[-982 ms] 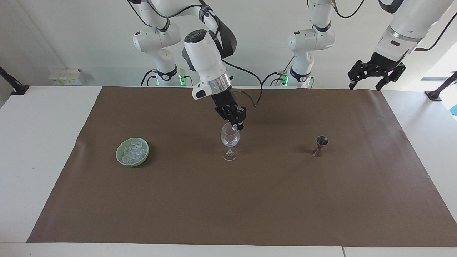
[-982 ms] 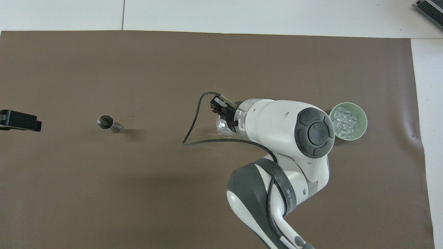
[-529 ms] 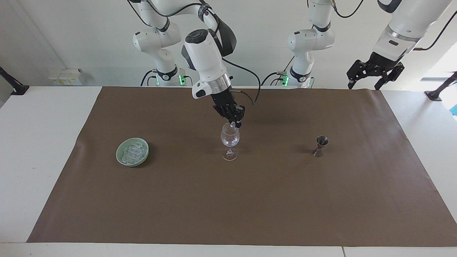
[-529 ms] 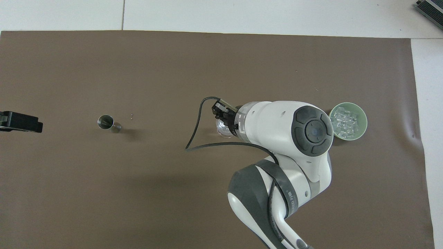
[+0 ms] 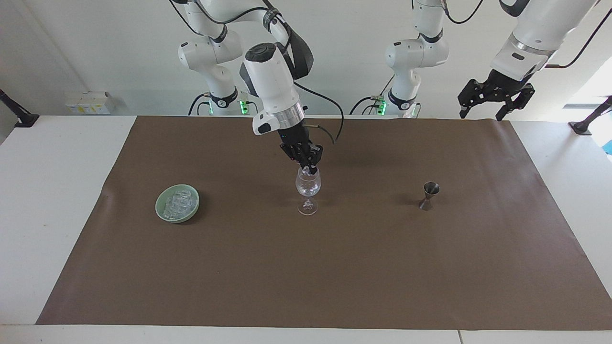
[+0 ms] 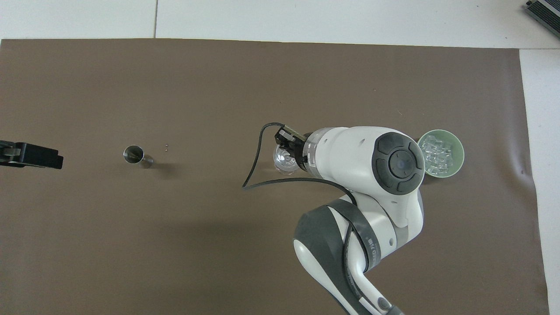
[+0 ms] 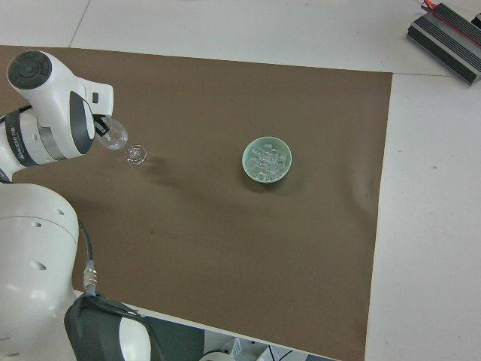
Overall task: Pour wine and add ice with both arms
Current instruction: 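Tilt the green cup over the wine glass with the right gripper, then carry the green cup back and set it down with the right gripper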
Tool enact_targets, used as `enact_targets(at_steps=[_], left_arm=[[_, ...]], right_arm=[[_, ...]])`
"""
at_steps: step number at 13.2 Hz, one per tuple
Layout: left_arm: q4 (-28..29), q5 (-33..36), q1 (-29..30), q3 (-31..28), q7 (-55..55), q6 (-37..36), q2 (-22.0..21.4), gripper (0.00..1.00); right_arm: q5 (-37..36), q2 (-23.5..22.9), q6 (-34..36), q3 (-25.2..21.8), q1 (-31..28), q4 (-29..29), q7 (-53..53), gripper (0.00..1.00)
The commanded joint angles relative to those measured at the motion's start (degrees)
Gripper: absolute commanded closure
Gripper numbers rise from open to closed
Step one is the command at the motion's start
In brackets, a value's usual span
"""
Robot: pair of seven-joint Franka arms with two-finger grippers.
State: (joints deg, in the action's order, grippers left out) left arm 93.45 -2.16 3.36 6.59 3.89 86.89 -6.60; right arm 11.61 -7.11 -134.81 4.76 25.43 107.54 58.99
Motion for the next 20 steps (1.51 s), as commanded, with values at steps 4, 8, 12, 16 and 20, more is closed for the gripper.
enact_targets(at_steps=[4,8,12,16,20], left_arm=[[1.7,-0.1,0.2,-0.7,0.9,-0.5,-1.5,0.0],[1.6,1.8,-0.2,-0.3,1.5,1.8,-0.5,0.0],[3.2,1.8,-0.5,-0.3,1.0,1.7,-1.4,0.0],[3.2,1.8,-0.1,-0.3,0.9,1.7,-1.4,0.0],[3.2,1.8,0.0,-0.4,0.9,1.8,-1.4,0.0]], right_arm=[[-0.8,1.3,-0.5,0.6,-1.3,1.0,-1.0,0.58],[-0.8,1.2,-0.6,0.6,-1.3,0.5,-1.0,0.49],[-1.0,1.2,-0.6,0.3,-1.4,-0.2,-1.2,0.49],[-3.5,4.8,3.5,0.0,-6.3,-0.5,-7.8,0.19],[-8.9,8.2,11.5,-0.1,-11.5,-0.6,-17.3,0.0]])
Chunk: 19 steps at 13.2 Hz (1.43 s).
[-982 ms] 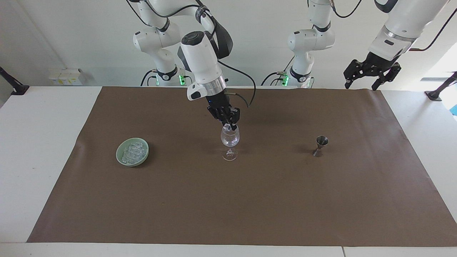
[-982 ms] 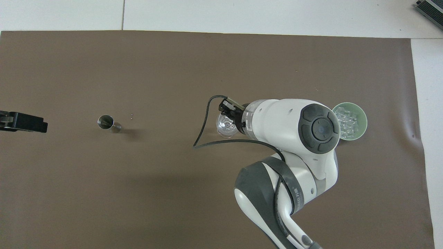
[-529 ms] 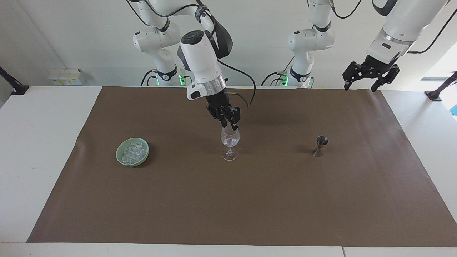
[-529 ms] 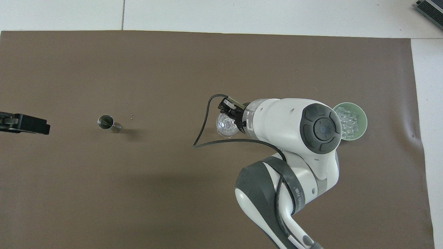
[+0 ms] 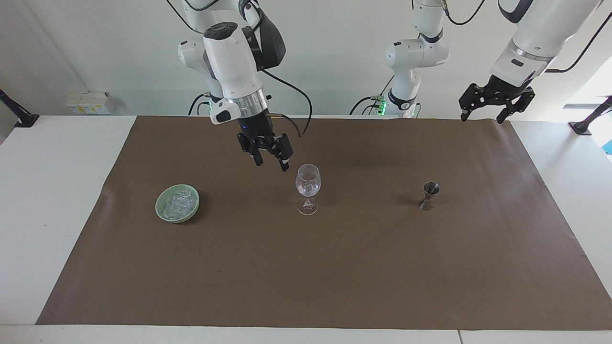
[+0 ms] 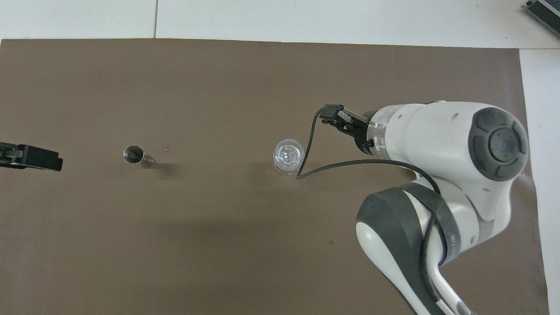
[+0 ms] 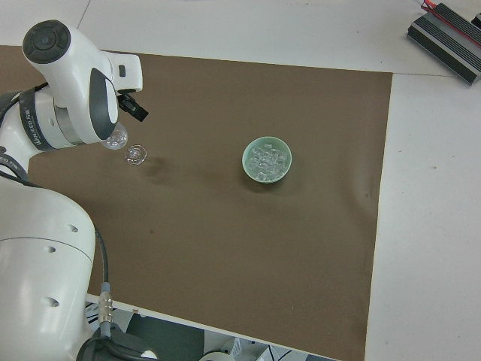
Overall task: Pour wine and add ice with both arms
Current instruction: 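Carry the green cup back and set it down with the right gripper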
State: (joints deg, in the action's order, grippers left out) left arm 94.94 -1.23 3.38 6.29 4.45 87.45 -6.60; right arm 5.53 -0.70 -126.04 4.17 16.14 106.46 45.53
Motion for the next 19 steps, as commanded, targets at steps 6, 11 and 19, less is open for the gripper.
enact_targets(at_steps=[6,11,19], left_arm=[[1.7,0.9,0.0,-0.1,0.3,1.1,-1.5,0.0],[1.7,0.9,0.0,-0.1,0.3,1.1,-1.4,0.0],[1.7,0.9,0.0,-0.1,0.3,1.1,-1.4,0.0]], right_arm=[[-4.4,4.1,18.3,0.4,-13.3,-3.5,-25.7,0.0],[-4.3,3.6,23.8,0.3,-18.7,-7.9,-31.8,0.0],[-6.8,0.8,30.8,-0.4,-20.0,-15.2,-32.9,0.0]])
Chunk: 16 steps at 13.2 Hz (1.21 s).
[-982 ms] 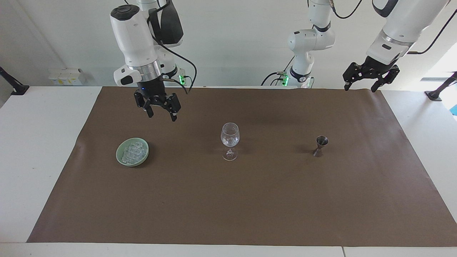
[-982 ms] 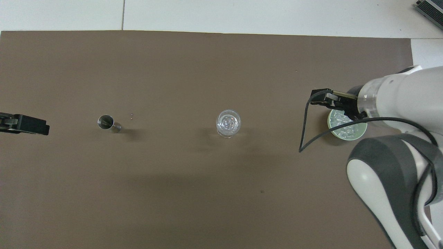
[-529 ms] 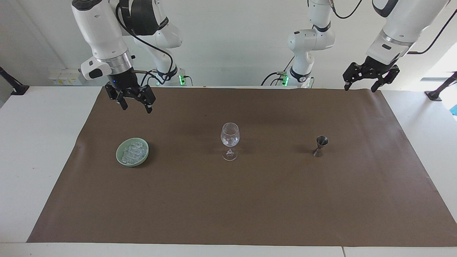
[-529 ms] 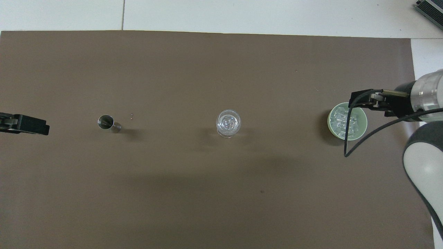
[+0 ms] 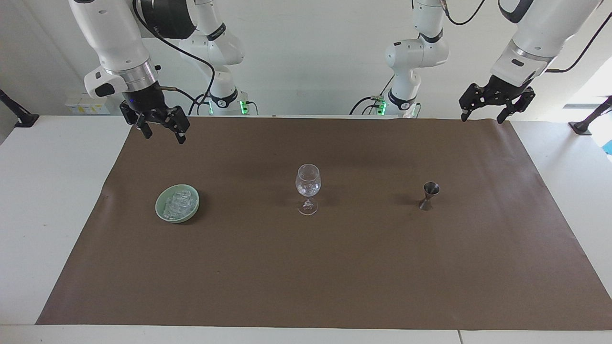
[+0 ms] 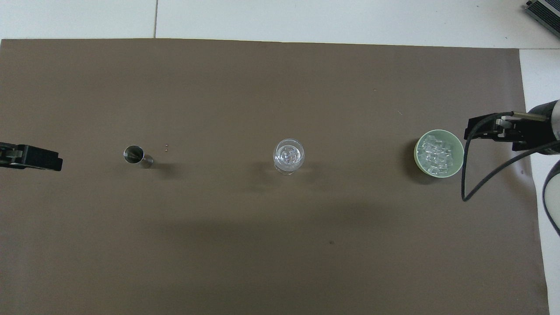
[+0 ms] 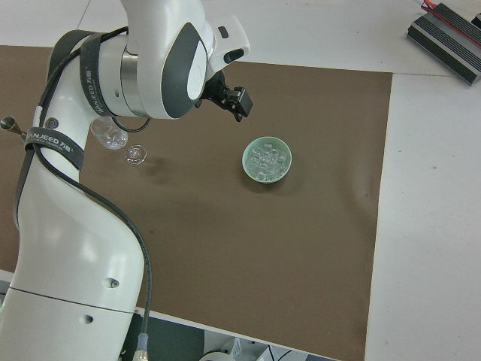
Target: Pour wine and add ice with both arms
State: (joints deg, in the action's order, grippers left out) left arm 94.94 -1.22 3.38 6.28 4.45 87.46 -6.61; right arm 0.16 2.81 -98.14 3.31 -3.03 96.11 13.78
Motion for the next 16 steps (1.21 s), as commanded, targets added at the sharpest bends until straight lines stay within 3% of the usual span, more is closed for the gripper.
enact_targets(at_steps=[1,16], left_arm=[[1.7,0.9,0.0,-0.1,0.3,1.1,-1.4,0.0],[1.7,0.9,0.0,-0.1,0.3,1.1,-1.4,0.0]], right_arm=[[-3.2,-2.8,3.1,0.7,-0.7,-5.3,-1.2,0.0],[-3.5,-2.5,3.0,1.0,0.1,-4.3,-1.9,0.0]])
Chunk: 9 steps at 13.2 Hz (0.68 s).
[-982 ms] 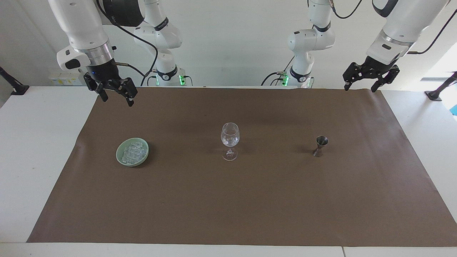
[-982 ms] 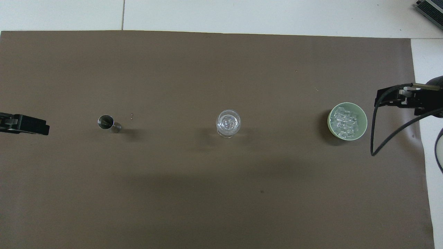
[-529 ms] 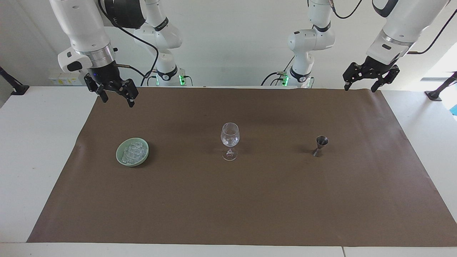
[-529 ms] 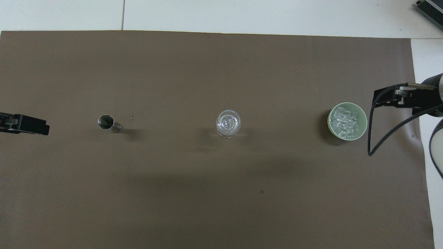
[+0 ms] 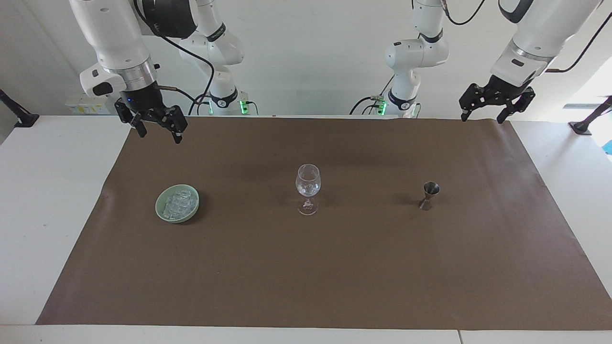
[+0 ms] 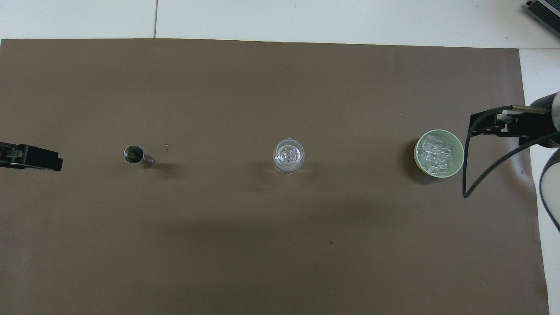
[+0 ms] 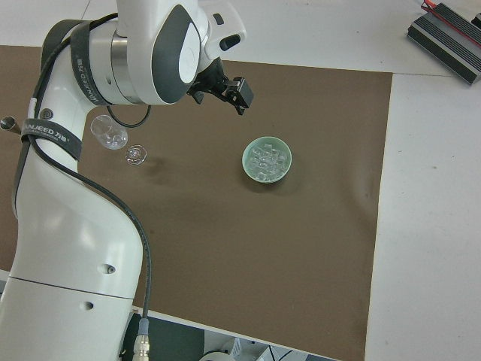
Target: Pour wine and add ice with both arms
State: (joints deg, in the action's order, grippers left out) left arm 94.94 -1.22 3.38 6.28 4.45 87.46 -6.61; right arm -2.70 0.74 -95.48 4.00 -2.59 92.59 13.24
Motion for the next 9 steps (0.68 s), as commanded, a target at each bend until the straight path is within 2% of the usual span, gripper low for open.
enact_targets(at_steps=[1,6,9], left_arm=[[1.7,0.9,0.0,-0.1,0.3,1.1,-1.4,0.0],[1.7,0.9,0.0,-0.1,0.3,1.1,-1.4,0.0],[1.7,0.9,0.0,-0.1,0.3,1.1,-1.5,0.0]], right_arm=[[-0.6,-0.5,0.2,0.3,-0.4,-0.8,-1.4,0.0],[-0.6,0.0,0.3,-0.7,-0.4,-1.6,-1.6,0.0],[-0.6,-0.1,0.8,-3.7,2.6,-1.6,-2.6,0.0]])
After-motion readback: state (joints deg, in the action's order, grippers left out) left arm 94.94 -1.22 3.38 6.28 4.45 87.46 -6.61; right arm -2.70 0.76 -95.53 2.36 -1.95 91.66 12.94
